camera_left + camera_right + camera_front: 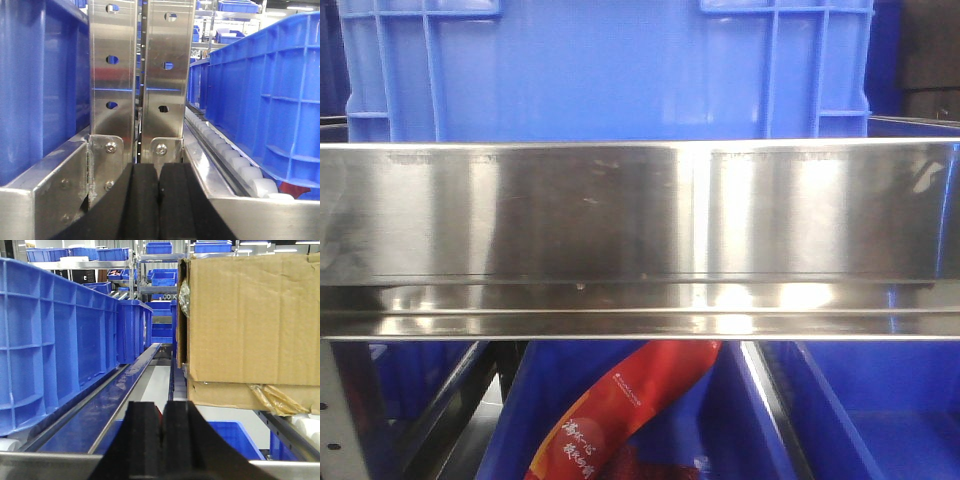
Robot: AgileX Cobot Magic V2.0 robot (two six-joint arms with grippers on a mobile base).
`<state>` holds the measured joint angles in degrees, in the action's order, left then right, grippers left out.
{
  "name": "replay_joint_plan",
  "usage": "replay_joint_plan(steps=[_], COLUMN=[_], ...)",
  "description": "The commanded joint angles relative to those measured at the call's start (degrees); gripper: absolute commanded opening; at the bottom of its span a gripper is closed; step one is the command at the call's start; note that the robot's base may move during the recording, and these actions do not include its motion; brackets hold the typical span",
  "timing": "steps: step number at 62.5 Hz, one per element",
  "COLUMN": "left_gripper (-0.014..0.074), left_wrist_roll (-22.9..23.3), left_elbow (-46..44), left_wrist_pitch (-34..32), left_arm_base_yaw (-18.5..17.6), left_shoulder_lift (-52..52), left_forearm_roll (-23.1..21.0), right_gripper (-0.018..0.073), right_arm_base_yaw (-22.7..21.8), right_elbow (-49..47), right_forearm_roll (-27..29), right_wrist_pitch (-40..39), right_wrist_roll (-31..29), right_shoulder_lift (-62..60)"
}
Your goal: Grab block from conveyor and place in blue bin
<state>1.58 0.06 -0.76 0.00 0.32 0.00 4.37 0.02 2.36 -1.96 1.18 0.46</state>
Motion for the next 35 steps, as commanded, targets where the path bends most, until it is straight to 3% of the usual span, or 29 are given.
replay_joint_plan(steps=[1,35], left_gripper=[-0.0111,-0.0111], left_wrist_roll=[0.3,0.3], left_elbow=[-0.1,-0.1], left_wrist_pitch=[-1.0,-1.0], left_arm_base_yaw=[0.1,0.1], left_shoulder_lift=[-0.3,-0.3], left_forearm_roll=[0.0,0.0], right_gripper=[-0.0162,-0.0162], right_arm_base_yaw=[-0.2,-0.2], right_elbow=[0.0,0.0], right_forearm_roll=[-0.3,-0.3], right_wrist_pitch=[-1.3,-1.3], right_wrist_roll=[-0.2,-0.2], right_shoulder_lift=[-0.5,-0.5])
